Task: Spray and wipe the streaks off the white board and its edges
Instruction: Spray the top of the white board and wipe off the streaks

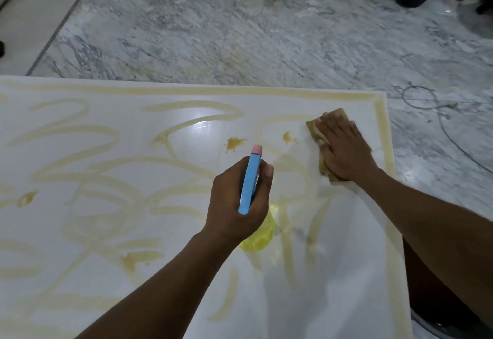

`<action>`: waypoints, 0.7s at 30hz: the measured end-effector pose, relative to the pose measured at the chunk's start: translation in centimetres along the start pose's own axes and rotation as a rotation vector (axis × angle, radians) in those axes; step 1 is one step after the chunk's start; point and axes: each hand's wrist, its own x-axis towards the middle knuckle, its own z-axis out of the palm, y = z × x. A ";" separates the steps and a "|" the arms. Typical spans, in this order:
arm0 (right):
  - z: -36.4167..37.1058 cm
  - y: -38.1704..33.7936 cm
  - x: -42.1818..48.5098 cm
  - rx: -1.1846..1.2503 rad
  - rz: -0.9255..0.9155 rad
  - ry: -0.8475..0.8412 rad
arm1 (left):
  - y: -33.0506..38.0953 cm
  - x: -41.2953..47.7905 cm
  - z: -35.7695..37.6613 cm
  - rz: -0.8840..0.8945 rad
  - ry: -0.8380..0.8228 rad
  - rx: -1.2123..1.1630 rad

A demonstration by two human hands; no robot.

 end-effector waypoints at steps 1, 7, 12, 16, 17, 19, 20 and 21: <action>0.3 -0.6 -1.1 -0.017 -0.022 -0.005 | 0.0 -0.2 -0.2 -0.001 -0.007 0.007; 2.2 -4.9 -7.5 -0.071 -0.026 -0.027 | 0.1 -2.2 -1.6 0.018 -0.029 0.028; 4.3 -9.7 -13.7 -0.100 -0.012 -0.005 | 0.0 -5.5 -3.2 0.005 -0.041 0.026; 5.7 -14.1 -18.8 -0.084 0.011 0.016 | -0.3 -9.4 -5.1 0.024 -0.053 0.027; 6.2 -15.2 -20.1 -0.084 0.018 0.022 | -0.5 -10.3 -5.5 0.025 -0.059 0.026; 7.1 -17.4 -22.8 -0.073 0.036 0.039 | -0.8 -12.0 -6.4 0.013 -0.054 0.029; 7.5 -18.4 -24.2 -0.058 0.035 0.045 | -1.0 -12.9 -6.9 0.006 -0.048 0.029; 7.8 -19.4 -25.4 -0.034 0.029 0.042 | -1.1 -13.6 -7.3 0.000 -0.043 0.027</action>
